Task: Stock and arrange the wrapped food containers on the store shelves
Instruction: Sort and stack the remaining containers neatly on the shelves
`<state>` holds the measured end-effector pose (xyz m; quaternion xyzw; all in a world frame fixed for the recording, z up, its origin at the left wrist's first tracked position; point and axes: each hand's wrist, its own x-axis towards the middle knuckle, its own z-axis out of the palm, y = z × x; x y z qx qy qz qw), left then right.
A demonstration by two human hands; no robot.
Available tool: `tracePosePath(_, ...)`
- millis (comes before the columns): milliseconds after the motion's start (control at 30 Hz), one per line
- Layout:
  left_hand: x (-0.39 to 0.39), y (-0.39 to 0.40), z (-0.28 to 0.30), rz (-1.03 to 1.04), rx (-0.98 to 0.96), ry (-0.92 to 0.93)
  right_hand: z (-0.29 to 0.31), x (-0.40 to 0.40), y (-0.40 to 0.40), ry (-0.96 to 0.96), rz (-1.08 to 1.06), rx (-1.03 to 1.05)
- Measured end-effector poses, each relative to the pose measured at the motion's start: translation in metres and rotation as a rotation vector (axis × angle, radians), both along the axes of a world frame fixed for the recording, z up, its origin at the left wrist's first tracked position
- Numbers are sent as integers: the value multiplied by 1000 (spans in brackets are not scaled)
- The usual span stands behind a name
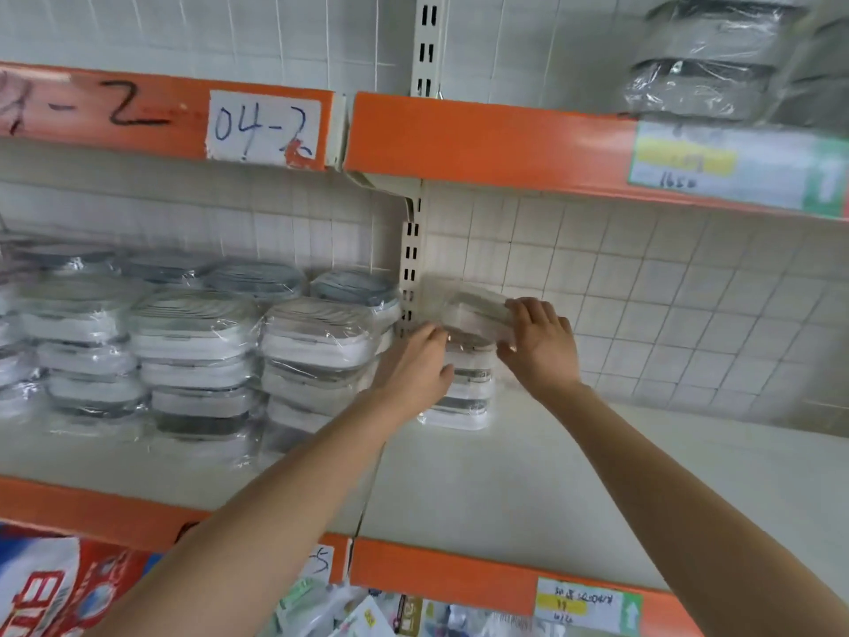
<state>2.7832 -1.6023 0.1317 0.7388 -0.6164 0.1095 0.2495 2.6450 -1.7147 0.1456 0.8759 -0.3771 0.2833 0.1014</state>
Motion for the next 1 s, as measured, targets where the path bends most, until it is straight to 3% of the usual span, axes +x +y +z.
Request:
tracePosePath(200,-4,-39,-8,59,132,-323,-30,-95,16,-140,-107,133)
tracePosePath(400,-10,-30,-13,0,-27,-540,-52,-129,29,-23,-200,188)
tracePosePath(567,-30,33,-16,-241,-92,-553,-55,-139,58,37,-172,275)
tracePosePath(700,-33,89,-1,-346,-44,-545,-45,-151,95,106,-49,184)
tracePosePath(1000,-65,195,111,-382,95,-446,76,-198,198,186,95,152)
